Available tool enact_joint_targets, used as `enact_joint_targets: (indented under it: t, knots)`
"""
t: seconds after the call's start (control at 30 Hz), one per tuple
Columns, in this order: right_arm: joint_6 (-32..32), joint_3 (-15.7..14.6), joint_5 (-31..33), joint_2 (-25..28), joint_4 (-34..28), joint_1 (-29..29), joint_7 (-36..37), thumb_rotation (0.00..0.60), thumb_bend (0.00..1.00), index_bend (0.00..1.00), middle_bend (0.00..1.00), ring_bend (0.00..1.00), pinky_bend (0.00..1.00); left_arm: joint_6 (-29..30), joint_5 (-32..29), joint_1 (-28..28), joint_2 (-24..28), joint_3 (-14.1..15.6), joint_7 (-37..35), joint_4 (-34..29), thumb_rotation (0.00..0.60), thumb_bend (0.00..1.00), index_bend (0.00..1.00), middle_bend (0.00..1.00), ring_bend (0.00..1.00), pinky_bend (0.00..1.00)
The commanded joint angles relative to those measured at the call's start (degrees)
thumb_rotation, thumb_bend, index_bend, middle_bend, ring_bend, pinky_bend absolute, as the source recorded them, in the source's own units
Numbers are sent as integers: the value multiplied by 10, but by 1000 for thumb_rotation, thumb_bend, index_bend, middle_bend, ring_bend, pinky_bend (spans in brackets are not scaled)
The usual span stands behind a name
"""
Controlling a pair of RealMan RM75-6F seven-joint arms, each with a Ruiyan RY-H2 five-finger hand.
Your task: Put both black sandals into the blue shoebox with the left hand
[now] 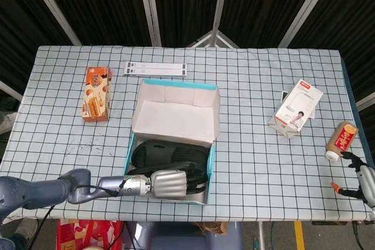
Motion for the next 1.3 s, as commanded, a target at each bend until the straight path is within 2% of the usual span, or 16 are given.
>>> enact_joint_targets:
  t: [0.03,0.17,0.27,0.33,0.4,0.5,0.67,0.77,1.07,1.3]
  knots:
    - [0,0,0,0,0,0,0,600,233,206,237,309,308,1,0,-1,-7,4,-4,8,600,411,106,420,134,313]
    - [-1,0,0,0,-2,1,-2,600,233,206,237,310,308,10,1,-2,-8,4,0,11,600,411,103,418,134,313]
    - [-2,0,1,0,-2,1,-5,600,233,205,237,309,308,17,-1,-2,1,0,7,2,600,385,90,382,130,311]
    - [-3,0,1,-1,-2,2,-5,600,233,205,237,310,308,19,-5,0,13,-2,13,-9,600,328,60,317,112,299]
    - [-3,0,1,0,-3,2,-5,600,233,205,237,310,309,16,-10,1,27,-3,19,-25,598,229,16,209,74,276]
    - [-2,0,1,-1,-3,2,-6,600,234,206,237,310,308,3,-20,4,51,-5,38,-51,545,156,0,91,31,255]
    - [-2,0,1,-1,-4,2,-7,600,234,206,237,309,309,-12,-36,11,80,-11,74,-86,445,57,0,11,0,242]
    - [-4,1,3,-2,-4,3,-10,600,234,205,238,310,308,-26,-50,17,91,-18,97,-102,428,3,0,0,0,233]
    - [-10,1,6,-3,-2,5,-11,600,234,209,237,310,308,-40,-78,28,110,-37,134,-146,428,0,0,0,0,232]
    - [-9,1,7,-2,-4,5,-12,600,234,210,237,310,308,-43,-92,39,173,-44,162,-220,432,0,0,24,3,241]
